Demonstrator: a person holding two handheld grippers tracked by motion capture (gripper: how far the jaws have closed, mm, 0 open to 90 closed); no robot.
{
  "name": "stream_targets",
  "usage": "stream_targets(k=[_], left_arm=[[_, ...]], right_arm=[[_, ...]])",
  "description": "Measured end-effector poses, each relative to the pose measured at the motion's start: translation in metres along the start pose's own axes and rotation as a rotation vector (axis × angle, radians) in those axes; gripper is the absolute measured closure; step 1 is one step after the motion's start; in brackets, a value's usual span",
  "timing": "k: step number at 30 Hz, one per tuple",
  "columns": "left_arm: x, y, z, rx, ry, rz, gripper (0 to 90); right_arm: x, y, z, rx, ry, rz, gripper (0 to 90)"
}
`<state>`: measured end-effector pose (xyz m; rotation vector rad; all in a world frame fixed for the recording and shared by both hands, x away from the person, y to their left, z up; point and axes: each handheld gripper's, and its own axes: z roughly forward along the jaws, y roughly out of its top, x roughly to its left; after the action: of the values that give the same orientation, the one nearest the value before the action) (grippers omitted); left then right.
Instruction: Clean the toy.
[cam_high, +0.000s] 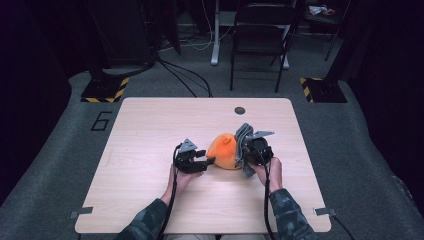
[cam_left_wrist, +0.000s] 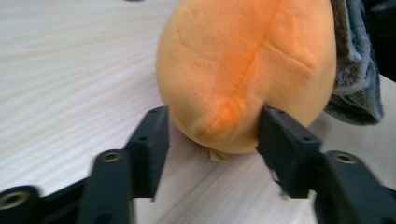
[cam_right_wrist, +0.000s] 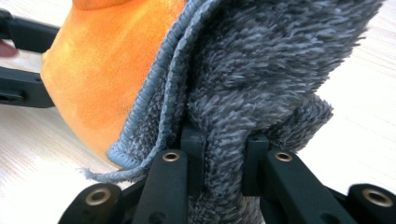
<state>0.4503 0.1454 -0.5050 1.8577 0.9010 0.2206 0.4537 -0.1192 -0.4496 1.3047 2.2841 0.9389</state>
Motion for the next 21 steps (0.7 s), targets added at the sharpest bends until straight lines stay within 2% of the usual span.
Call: stream_targets(k=[2,5,7,16,18,21], left_arm=[[-0.001,-0.001,0.002,-0.002,-0.016,-0.006,57.5],[-0.003,-0.003,0.003,-0.017,-0.006,-0.001,72.1],[-0.004,-0.003,0.003,-0.026,0.002,0.003,78.4],[-0.016,0.003,-0.002,-0.075,0.008,0.054,81.7],[-0.020,0.006,-0.003,-0.082,0.002,0.080,82.1],[-0.027,0.011,-0.004,-0.090,-0.003,0.120,82.4]], right_arm=[[0.000,0.000,0.000,-0.001,0.002,0.000,76.7],[0.000,0.000,0.000,0.002,0.003,0.003,76.7],[-0.001,0.001,-0.002,-0.001,0.001,-0.003,76.7],[-0.005,0.005,-0.014,-0.027,-0.027,0.009,77.2],[-0.008,0.006,-0.018,-0.029,-0.037,0.015,77.5],[-0.010,0.010,-0.028,-0.060,-0.047,0.025,77.7]])
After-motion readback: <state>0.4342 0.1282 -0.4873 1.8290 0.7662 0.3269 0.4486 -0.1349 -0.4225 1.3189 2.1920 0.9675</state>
